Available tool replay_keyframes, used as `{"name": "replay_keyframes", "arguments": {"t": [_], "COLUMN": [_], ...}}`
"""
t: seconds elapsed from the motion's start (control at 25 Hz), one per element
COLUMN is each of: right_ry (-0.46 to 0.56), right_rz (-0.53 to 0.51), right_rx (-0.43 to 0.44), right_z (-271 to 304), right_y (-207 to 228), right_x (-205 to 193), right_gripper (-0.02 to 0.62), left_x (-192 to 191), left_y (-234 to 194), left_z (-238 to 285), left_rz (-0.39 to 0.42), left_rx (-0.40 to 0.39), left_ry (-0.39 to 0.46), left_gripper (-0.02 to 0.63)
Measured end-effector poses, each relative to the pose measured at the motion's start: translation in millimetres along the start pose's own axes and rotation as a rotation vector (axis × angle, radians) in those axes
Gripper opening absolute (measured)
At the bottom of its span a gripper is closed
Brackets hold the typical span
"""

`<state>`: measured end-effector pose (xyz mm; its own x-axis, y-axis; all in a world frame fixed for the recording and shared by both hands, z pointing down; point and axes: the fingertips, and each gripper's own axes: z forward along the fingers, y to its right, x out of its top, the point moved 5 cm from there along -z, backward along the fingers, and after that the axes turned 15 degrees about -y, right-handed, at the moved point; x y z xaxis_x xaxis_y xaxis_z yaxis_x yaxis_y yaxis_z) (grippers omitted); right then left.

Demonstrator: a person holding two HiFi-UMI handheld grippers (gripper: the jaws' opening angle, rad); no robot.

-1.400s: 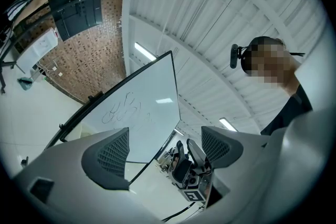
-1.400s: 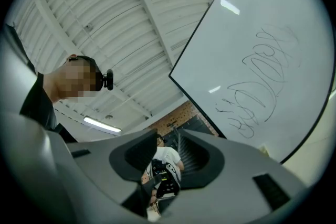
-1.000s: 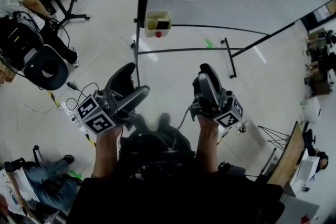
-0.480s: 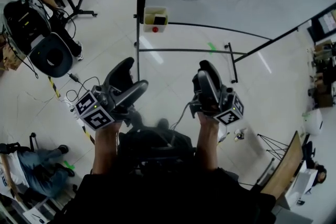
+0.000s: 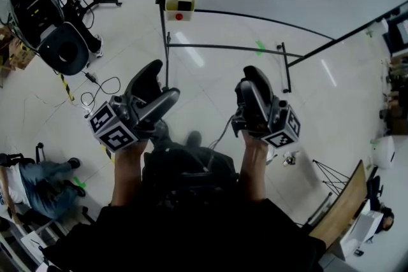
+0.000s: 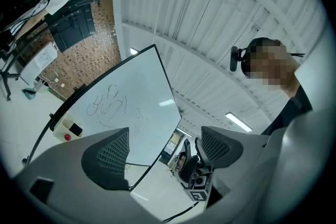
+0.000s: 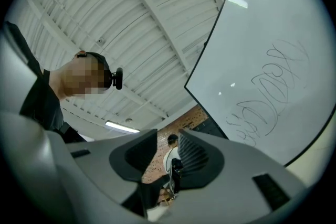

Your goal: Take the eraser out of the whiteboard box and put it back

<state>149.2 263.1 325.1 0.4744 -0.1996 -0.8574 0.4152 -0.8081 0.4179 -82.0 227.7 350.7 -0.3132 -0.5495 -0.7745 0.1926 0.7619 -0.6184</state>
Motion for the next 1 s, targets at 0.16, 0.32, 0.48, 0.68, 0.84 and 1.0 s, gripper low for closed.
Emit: {"name": "replay_keyframes", "arguments": {"t": [0.16,0.32,0.48,0.68,0.84,1.0], "right_ry": [-0.002,-0.002,0.018,0.034,0.035,0.043], "right_rz": [-0.001,0.009,0.031,0.016,-0.02,-0.039], "right_rx": [0.041,0.079,0.099,0.12,0.123,0.124], "right_z": [-16.5,-27.4,-33.6,-28.5,-17.7,-3.9], "right_y": [-1.4,-0.4,6.1,7.5,3.1,-3.7], "right_x": [2.7,1.1,-3.1,-0.2,6.7,9.5], "right_gripper": [0.138,0.133,0.115,0.09,0.07,0.046], "left_x": [-15.0,-28.0,-36.5,-29.8,-18.4,-5.8], "left_y": [9.3,16.0,20.2,22.8,23.6,21.6], "left_z": [9.9,12.6,10.5,9.0,8.8,1.0], "left_rz": [0.0,0.007,0.003,0.024,0.041,0.055], "left_rx": [0.038,0.089,0.132,0.145,0.124,0.099], "left_ry": [-0.003,-0.008,-0.022,-0.03,-0.034,-0.027], "left_gripper": [0.428,0.428,0.428,0.428,0.428,0.428]}}
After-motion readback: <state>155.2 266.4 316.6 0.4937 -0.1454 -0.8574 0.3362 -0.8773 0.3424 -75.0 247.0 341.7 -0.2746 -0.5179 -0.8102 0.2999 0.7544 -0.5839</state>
